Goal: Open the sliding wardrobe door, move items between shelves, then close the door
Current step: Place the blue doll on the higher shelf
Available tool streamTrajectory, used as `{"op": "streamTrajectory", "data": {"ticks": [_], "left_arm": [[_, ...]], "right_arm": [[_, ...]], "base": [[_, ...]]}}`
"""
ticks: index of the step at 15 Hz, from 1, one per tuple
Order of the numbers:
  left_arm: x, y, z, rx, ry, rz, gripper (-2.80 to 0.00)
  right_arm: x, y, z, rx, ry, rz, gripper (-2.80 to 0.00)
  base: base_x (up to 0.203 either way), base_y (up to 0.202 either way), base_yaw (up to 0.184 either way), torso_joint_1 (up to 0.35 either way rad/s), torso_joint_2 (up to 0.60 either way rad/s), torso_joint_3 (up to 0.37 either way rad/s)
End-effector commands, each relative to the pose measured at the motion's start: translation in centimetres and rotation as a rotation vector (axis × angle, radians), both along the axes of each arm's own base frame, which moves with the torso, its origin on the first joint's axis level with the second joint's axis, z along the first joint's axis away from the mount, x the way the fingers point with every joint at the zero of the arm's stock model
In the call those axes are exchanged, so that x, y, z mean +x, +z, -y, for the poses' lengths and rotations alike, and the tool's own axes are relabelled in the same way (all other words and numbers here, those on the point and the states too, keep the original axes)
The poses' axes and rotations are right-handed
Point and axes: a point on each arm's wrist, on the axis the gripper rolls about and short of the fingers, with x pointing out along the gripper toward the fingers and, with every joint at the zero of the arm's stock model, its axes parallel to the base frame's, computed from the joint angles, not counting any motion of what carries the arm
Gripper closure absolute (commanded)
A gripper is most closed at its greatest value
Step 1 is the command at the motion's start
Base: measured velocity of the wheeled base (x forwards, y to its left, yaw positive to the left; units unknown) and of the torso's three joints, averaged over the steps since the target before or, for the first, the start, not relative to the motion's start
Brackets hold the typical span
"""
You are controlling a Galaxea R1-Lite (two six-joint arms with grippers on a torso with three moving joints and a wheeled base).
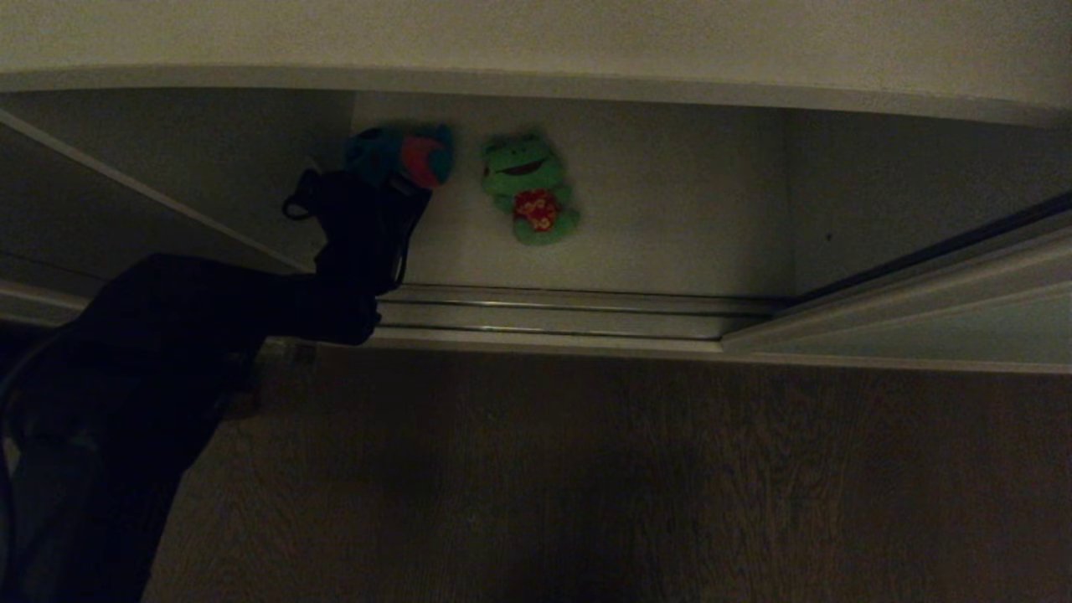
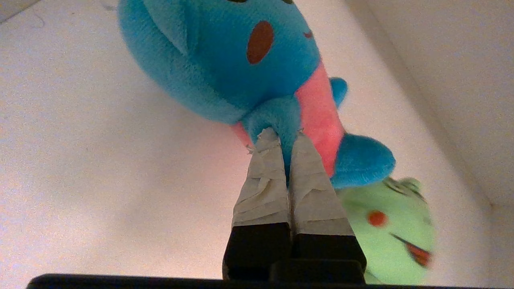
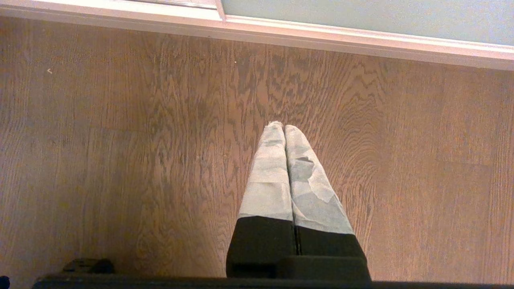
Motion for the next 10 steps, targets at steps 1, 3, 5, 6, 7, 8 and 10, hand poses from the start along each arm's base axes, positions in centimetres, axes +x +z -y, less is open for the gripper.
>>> {"op": "streamTrajectory", "data": {"ticks": [1,3,5,6,7,8,10], "left_arm": [[-2.2,2.6,0.0,-0.007,-0.006,0.014,0.00],[-3.5,3.4,-0.1,0.010,-0.006,-0.023,0.00],[-4.7,4.0,0.0,0.047,-0.004,-0.061,0.00],[-5.3,4.3,0.4,0.083,-0.001,-0.073,0.00],[-6.0,4.9,0.6,0.104,-0.002,-0.077,0.00],[-6.7,5.4,0.8,0.114,-0.004,-0.075,0.00],[-8.2,6.3,0.7,0.162,0.003,-0.089,0.00]], "right_arm": [[0.0,0.0,0.0,0.000,0.000,0.004,0.00],[0.0,0.0,0.0,0.000,0.000,0.002,0.00],[0.0,0.0,0.0,0.000,0.000,0.002,0.00],[0.0,0.0,0.0,0.000,0.000,0.003,0.00],[0.0,0.0,0.0,0.000,0.000,0.004,0.00],[0.0,0.0,0.0,0.000,0.000,0.005,0.00],[0.0,0.0,0.0,0.000,0.000,0.004,0.00]], "base": [[0.000,0.000,0.000,0.000,0.00,0.000],[0.000,0.000,0.000,0.000,0.00,0.000],[0.000,0.000,0.000,0.000,0.00,0.000],[0.000,0.000,0.000,0.000,0.00,0.000],[0.000,0.000,0.000,0.000,0.00,0.000],[0.000,0.000,0.000,0.000,0.00,0.000],[0.000,0.000,0.000,0.000,0.00,0.000]]}}
